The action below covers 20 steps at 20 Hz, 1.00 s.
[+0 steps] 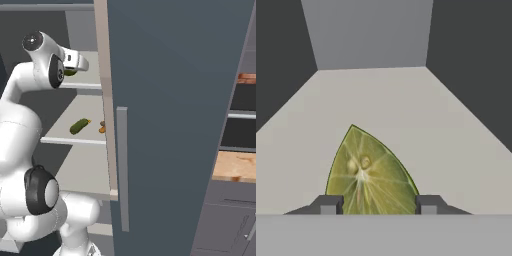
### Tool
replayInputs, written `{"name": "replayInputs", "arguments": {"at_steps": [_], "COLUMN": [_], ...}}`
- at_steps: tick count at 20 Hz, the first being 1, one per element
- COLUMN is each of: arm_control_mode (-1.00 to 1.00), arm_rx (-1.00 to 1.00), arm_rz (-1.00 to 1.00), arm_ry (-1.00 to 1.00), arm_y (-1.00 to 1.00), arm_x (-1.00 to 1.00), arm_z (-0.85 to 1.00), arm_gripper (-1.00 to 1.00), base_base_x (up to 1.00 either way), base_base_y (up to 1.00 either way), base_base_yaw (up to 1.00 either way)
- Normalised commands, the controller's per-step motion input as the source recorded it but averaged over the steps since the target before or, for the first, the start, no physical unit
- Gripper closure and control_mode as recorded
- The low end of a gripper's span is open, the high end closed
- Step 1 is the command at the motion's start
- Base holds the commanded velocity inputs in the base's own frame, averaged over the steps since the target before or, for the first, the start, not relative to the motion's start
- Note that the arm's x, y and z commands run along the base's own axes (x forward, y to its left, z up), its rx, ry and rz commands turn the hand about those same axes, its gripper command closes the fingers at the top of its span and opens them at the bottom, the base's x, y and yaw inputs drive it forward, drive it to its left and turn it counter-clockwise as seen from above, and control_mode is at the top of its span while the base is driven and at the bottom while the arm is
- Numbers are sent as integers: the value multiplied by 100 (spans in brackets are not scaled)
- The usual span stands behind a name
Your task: Take the cucumber, mushroom, and lemon wedge from the freezer and place them in the bowl on the counter.
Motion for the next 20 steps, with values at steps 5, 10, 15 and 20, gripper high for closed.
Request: {"name": "replayInputs", "arguments": {"at_steps": [5,10,15,20], "arm_control_mode": [-100,-100,-100,-100], "arm_rx": [0,1,0,2], "arm_rz": [0,-1,-2,0], "arm_ry": [-2,0,-1,0], "arm_y": [-23,-6,-19,-30], "arm_x": [-83,-100,-100,-100], "arm_z": [46,40,1,-25], "arm_gripper": [100,100,100,100], "base_base_x": [0,0,0,0], "base_base_y": [0,0,0,0], "base_base_yaw": [0,0,0,0]}}
